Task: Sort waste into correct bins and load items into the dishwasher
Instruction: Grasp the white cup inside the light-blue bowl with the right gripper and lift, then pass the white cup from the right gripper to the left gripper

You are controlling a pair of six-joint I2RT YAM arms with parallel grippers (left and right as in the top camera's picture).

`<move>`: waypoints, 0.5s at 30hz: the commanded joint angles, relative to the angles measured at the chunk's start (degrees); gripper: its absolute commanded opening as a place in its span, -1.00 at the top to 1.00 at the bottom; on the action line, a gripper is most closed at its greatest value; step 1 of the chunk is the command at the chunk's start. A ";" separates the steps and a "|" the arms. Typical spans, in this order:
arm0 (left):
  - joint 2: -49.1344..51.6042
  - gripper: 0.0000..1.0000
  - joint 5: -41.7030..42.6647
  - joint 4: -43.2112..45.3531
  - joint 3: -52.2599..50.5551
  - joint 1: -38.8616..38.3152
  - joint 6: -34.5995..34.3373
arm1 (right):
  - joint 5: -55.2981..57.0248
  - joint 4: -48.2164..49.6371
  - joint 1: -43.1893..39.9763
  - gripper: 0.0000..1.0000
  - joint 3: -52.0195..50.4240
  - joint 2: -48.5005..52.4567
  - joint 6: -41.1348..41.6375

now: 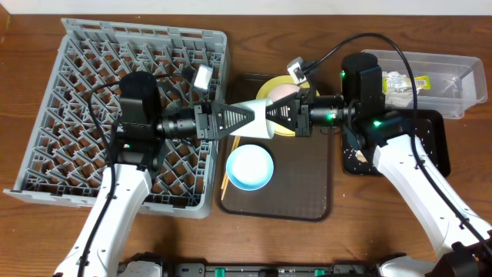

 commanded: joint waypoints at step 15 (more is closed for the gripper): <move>-0.20 -0.89 3.50 5.07 0.44 -3.02 -2.86 | -1.31 -1.77 -0.59 0.98 0.24 0.15 2.78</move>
